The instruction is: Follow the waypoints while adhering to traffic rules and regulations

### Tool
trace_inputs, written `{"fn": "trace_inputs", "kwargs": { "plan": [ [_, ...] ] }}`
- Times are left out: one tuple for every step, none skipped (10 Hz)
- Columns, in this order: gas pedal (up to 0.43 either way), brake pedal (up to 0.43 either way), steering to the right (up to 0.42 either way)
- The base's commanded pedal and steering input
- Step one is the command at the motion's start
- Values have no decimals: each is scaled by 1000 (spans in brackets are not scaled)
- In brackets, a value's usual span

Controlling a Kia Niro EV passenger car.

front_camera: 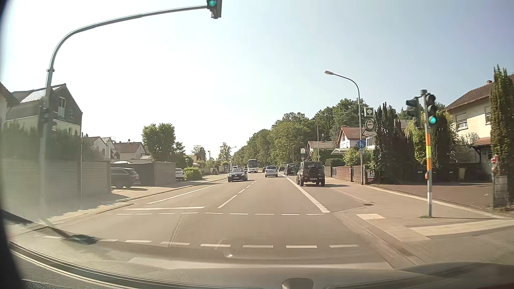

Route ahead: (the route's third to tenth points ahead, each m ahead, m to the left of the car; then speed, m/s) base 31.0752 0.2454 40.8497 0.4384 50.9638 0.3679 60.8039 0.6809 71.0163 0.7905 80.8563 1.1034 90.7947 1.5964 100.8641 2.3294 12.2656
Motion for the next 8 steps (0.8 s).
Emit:
{"fn": "trace_inputs", "kwargs": {
  "plan": [
    [67,30,0],
    [67,30,-1],
    [67,30,-2],
    [67,30,-4],
    [67,30,-5],
    [67,30,-5],
    [79,24,-5],
    [79,30,-3]
  ]
}}
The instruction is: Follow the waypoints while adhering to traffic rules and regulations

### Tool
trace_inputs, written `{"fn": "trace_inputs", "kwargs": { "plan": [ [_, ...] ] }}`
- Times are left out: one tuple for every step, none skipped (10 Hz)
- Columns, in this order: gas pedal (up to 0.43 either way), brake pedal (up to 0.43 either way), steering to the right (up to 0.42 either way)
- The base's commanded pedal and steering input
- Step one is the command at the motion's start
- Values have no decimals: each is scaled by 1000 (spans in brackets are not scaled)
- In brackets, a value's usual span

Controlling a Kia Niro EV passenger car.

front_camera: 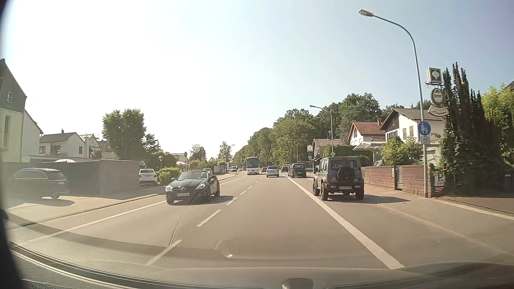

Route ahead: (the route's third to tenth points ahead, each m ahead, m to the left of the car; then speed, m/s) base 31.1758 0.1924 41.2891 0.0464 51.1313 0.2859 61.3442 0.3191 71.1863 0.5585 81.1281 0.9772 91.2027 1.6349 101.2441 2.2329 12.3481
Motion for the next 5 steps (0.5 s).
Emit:
{"fn": "trace_inputs", "kwargs": {
  "plan": [
    [79,30,0],
    [79,30,1],
    [79,30,3],
    [79,30,6],
    [79,24,8]
  ]
}}
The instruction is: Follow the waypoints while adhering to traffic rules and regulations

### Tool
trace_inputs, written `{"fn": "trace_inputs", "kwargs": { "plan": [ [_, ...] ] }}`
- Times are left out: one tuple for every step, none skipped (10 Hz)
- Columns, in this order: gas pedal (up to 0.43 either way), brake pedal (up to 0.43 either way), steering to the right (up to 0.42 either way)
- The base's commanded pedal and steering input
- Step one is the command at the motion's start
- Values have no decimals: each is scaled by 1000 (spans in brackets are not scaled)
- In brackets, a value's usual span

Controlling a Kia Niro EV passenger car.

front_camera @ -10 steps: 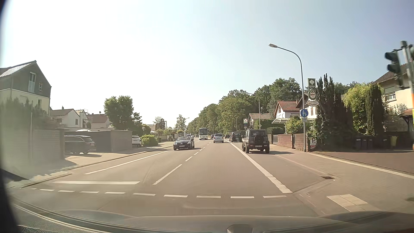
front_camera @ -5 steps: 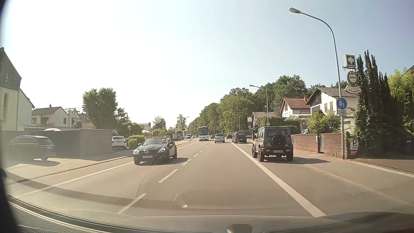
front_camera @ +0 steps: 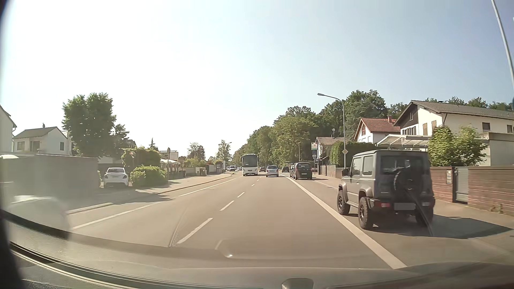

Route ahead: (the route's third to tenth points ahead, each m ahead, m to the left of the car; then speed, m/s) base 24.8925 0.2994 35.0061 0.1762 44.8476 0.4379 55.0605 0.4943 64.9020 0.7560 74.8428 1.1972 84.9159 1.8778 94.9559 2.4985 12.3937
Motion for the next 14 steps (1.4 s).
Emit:
{"fn": "trace_inputs", "kwargs": {
  "plan": [
    [79,30,8],
    [79,30,8],
    [79,30,8],
    [79,30,8],
    [79,24,7],
    [79,30,6],
    [79,30,4],
    [79,30,1],
    [79,24,-2],
    [79,30,-1],
    [79,30,-2],
    [79,30,-1],
    [79,30,-1],
    [79,30,-2]
  ]
}}
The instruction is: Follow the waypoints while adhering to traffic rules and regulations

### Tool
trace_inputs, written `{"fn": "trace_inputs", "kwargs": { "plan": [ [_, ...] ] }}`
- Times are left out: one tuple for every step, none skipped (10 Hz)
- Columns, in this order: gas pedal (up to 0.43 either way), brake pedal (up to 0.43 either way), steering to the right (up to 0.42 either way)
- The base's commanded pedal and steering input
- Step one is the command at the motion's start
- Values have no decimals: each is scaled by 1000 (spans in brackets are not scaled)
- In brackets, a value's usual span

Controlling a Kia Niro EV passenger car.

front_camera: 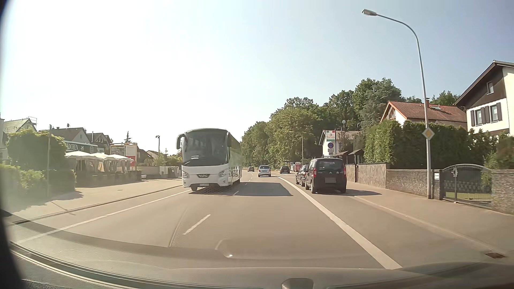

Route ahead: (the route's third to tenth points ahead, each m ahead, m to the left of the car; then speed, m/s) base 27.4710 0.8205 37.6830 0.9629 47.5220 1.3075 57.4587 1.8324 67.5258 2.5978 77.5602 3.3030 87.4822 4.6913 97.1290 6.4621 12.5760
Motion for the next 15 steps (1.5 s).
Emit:
{"fn": "trace_inputs", "kwargs": {
  "plan": [
    [79,30,-2],
    [79,30,-4],
    [79,30,-6],
    [79,30,-6],
    [79,30,-6],
    [79,30,-6],
    [79,30,-7],
    [79,30,-6],
    [79,30,-4],
    [79,30,0],
    [79,30,1],
    [79,30,0],
    [79,30,0],
    [79,24,0],
    [79,30,1]
  ]
}}
